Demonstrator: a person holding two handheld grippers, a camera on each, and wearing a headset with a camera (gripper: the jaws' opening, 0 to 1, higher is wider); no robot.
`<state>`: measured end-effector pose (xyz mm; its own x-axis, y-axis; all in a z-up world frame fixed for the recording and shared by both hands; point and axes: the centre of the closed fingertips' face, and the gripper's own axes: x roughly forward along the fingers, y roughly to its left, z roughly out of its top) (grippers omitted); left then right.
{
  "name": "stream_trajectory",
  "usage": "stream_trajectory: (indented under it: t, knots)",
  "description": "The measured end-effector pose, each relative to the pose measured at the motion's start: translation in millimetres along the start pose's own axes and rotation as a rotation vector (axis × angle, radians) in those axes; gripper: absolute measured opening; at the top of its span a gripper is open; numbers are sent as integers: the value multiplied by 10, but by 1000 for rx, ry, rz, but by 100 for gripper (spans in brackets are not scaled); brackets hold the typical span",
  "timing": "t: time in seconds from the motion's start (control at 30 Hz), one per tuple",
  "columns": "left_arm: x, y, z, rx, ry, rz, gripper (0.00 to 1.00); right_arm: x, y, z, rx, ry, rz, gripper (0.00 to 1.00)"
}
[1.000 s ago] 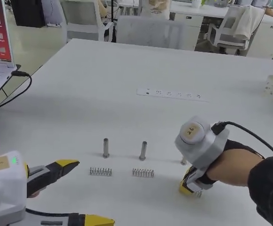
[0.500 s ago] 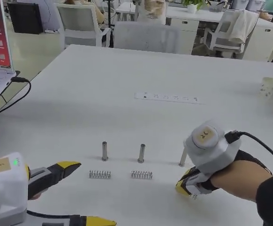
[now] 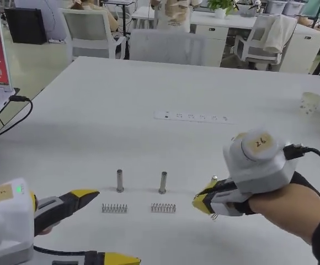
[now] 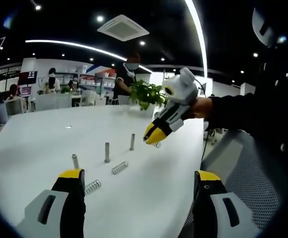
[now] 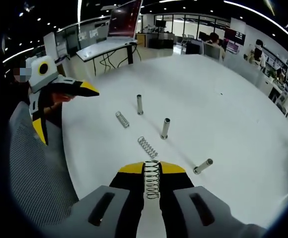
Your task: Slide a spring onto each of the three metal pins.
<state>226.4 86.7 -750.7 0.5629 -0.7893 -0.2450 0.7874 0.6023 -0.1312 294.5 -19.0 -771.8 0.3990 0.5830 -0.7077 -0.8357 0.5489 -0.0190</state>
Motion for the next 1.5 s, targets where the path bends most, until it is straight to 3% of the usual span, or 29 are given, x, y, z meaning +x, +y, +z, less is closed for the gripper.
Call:
stream_trajectory:
  t: [0.27, 0.5, 0.8, 1.1, 1.5]
  knots:
    - [38, -51, 210, 5, -34, -34, 84, -204, 170, 481, 0, -160, 24, 8]
    - [76, -79, 418, -19, -85, -65, 78, -369, 339, 811, 37, -283, 82, 8]
    - [127, -120, 603, -76, -141, -108, 67, -474, 485, 1009, 23, -345, 95, 8]
    - [217, -218, 718, -49, -145, -160, 58, -525, 582, 1169, 24, -403, 126, 8]
    - [405, -264, 680, -32, -123, -216, 43, -452, 628, 1123, 54, -411, 156, 8]
